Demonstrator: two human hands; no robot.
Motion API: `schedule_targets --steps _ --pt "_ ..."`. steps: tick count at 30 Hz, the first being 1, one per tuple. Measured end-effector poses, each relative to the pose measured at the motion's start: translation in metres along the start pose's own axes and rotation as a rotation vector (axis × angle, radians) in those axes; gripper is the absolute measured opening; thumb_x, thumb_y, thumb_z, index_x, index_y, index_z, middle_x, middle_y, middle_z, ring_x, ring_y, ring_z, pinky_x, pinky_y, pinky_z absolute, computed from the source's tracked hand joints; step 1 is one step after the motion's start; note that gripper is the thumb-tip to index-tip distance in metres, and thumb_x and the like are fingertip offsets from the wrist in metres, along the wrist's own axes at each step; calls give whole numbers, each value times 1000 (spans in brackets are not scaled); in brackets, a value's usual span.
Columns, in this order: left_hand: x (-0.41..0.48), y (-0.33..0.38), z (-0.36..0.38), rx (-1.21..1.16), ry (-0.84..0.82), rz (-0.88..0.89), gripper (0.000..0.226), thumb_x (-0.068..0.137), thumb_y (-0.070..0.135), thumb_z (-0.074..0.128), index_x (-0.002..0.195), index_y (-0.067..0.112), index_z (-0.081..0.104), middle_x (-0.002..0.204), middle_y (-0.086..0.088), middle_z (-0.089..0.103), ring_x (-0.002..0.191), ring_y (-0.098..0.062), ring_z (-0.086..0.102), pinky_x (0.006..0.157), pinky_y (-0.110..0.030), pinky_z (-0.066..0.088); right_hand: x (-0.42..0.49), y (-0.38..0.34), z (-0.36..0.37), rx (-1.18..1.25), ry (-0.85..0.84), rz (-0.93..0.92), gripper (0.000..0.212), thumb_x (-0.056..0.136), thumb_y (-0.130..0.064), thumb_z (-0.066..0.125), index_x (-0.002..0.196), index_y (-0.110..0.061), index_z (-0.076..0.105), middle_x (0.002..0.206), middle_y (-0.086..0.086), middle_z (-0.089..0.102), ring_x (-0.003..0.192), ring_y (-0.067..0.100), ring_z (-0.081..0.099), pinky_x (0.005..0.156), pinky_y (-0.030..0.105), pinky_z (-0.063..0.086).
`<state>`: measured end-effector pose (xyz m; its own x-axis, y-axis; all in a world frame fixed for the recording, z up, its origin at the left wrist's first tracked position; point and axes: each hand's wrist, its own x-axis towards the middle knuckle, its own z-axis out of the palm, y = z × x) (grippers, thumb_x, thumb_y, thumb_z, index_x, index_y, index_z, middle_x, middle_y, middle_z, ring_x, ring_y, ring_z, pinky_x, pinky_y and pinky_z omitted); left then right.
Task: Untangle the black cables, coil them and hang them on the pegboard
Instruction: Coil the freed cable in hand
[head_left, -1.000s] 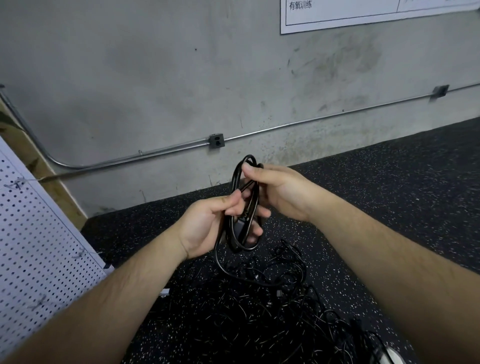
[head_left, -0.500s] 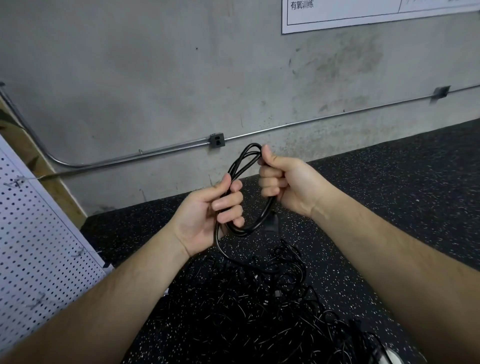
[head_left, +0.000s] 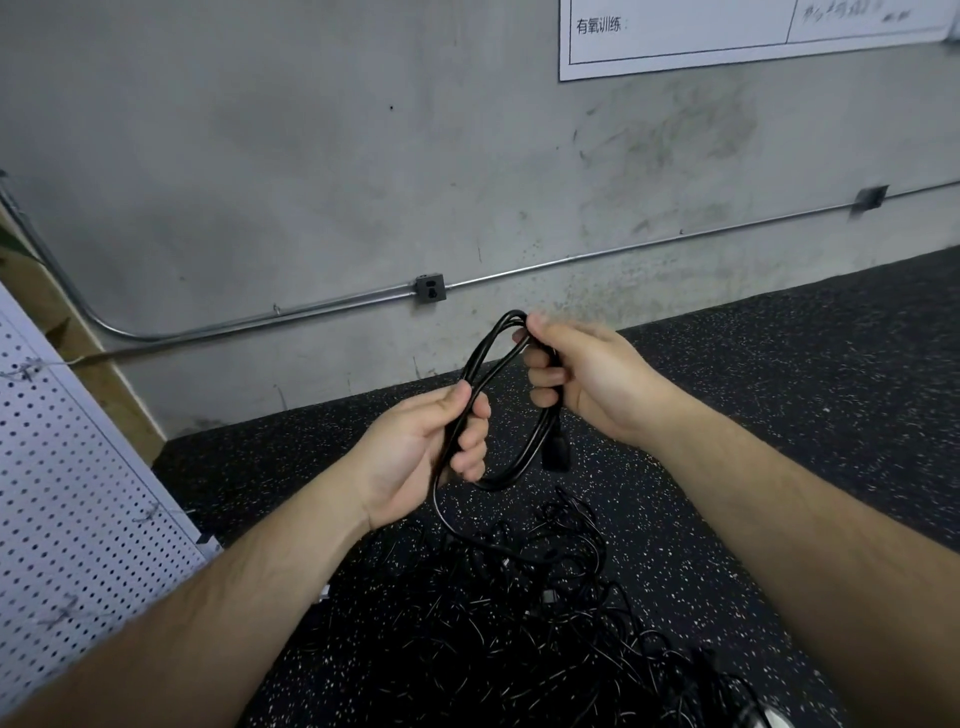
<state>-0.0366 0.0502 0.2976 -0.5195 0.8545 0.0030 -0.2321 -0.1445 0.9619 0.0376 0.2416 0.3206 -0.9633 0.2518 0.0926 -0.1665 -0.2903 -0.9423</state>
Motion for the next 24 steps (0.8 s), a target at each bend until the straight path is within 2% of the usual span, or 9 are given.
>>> schedule_targets --steps 2,5,7,9,13,15,17,21,24 --pt "1 -1 3 21 22 20 24 102 26 47 96 4 54 63 0 34 52 -12 30 52 -26 38 -1 0 3 -64 25 -30 22 104 -30 56 93 -11 51 64 -5 38 54 9 31 50 23 36" --pt "3 -3 12 119 101 65 27 108 27 41 93 7 52 62 4 30 51 -9 24 49 -22 29 1 1 15 -237 177 -70 39 102 -46 54 75 -20 43 55 -9 32 45 6 29 43 20 33" --pt "5 -5 16 210 173 111 30 110 27 36 91 9 49 59 6 29 50 -8 22 48 -23 22 2 4 21 -345 277 -104 47 100 -55 51 70 -22 37 49 -8 30 38 6 28 38 21 30" --pt "6 -4 16 257 217 139 31 110 29 36 89 9 49 59 7 27 49 -8 20 47 -24 19 2 6 24 -451 367 -148 53 97 -62 52 66 -22 35 46 -7 32 36 9 31 41 24 30" --pt "4 0 11 333 237 165 33 109 33 38 87 10 48 57 7 25 47 -9 20 45 -24 21 3 11 25 -517 491 -197 59 92 -67 55 63 -20 36 50 -1 38 46 17 38 50 35 39" --pt "3 1 9 393 247 183 36 106 39 41 84 11 47 54 9 26 46 -9 21 44 -24 21 3 12 30 -429 481 -169 55 94 -63 55 67 -19 37 47 -5 35 41 13 35 47 31 39" --pt "5 -1 7 484 265 218 39 104 46 43 81 15 47 54 11 29 46 -10 24 45 -25 23 3 13 36 -314 468 -146 52 97 -59 55 69 -20 37 46 -6 32 35 9 31 41 23 34" --pt "11 -5 4 795 427 350 45 106 50 39 70 24 46 56 12 38 51 -10 34 52 -30 31 7 17 46 -179 525 -112 51 98 -58 54 69 -20 38 46 -5 31 32 8 28 36 19 26" --pt "9 -9 -1 662 314 269 39 107 41 39 79 17 49 56 13 37 49 -9 33 51 -28 32 7 20 39 -270 374 -178 48 102 -54 48 70 -21 37 47 -9 32 35 5 30 37 21 28"
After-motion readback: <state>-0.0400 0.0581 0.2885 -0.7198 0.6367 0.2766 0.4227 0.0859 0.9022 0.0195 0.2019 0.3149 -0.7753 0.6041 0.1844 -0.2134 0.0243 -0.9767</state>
